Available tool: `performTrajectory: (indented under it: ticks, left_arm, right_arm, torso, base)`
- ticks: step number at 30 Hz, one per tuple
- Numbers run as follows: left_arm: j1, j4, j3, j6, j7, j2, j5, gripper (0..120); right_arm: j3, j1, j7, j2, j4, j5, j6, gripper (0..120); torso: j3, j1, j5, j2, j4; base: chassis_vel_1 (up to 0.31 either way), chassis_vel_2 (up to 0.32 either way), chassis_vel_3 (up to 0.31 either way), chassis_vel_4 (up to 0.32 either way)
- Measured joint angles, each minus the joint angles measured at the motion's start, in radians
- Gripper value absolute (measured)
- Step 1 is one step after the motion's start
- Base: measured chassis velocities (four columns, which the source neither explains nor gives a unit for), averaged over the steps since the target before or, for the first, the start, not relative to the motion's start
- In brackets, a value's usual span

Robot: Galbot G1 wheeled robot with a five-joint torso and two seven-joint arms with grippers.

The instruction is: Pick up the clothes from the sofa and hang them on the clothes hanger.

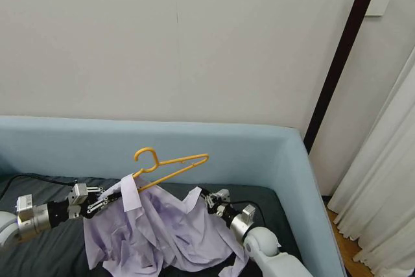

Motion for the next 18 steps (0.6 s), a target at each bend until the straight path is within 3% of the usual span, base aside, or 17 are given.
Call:
performTrajectory:
  ticks: [10,18]
  left_arm:
    - [0.011,-0.04,-0.005,-0.009,0.055,-0.023,0.0,7]
    - [0.004,0.009,0.015,-0.023,0.074,-0.035,0.071,7]
  right_arm:
    - [0.041,0.063,0.108,-0.04,0.066,0.01,-0.057,0]
    - [0.066,0.08,0.133,-0.079,0.134,-0.03,-0.067,0]
  torso:
    - [0.0,0.0,0.0001,0.0,0.0]
    - [0.0,0.0,-0.0002,0.0,0.0]
  base:
    - [0.0,0.0,0.0,0.0]
    - [0.0,0.0,0.0,0.0]
